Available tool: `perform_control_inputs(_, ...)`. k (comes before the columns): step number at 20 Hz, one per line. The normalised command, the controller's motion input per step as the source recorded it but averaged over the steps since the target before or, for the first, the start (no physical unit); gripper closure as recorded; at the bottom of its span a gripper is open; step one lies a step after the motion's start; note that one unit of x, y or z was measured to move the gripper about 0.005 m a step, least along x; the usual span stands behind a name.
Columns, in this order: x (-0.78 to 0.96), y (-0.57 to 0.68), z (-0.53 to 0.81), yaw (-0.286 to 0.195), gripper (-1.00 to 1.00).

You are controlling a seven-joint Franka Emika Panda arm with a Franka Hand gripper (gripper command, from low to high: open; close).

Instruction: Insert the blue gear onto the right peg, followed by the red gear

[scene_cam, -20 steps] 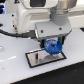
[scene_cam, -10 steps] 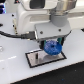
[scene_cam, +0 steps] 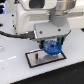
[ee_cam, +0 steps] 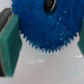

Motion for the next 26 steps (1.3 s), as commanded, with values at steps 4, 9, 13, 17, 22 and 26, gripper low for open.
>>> perform_control_inputs(4, 0.13, -0.08, 0.07, 0.0, 1.0)
perform_control_inputs(9, 0.0, 0.0, -0.14, 0.0, 1.0)
perform_control_inputs(13, 0.05, 0.16, -0.18, 0.0, 1.0)
perform_control_inputs(17, 0.16, -0.03, 0.21, 0.0, 1.0)
perform_control_inputs(22, 0.15, -0.05, 0.18, 0.0, 1.0)
perform_control_inputs(26, 0.08, -0.08, 0.08, 0.0, 1.0)
